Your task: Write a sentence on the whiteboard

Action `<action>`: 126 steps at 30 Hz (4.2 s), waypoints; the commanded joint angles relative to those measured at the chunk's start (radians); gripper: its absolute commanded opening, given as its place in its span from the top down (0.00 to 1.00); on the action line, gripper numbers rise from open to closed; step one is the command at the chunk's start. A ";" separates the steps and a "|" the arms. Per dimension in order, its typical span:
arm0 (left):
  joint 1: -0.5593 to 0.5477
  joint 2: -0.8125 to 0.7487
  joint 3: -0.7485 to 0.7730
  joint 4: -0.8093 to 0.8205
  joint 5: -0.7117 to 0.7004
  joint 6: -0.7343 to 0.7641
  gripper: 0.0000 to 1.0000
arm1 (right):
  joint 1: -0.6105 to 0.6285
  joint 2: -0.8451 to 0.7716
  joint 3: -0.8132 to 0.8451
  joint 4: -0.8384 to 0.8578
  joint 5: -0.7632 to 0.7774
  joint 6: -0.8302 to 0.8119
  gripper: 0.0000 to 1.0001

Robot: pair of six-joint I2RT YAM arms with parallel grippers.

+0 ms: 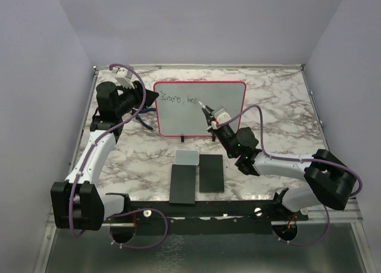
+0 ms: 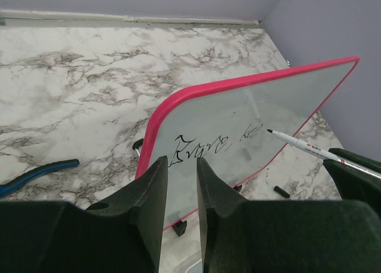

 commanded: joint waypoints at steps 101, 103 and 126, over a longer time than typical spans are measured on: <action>-0.013 -0.025 -0.012 -0.014 -0.011 0.011 0.73 | 0.019 0.007 0.040 0.037 0.026 -0.024 0.99; -0.013 -0.025 -0.012 -0.014 -0.012 0.014 0.73 | 0.019 0.016 0.042 0.043 0.028 -0.029 0.99; -0.013 -0.029 -0.012 -0.015 -0.014 0.016 0.73 | 0.017 0.059 0.050 0.086 0.090 -0.060 0.99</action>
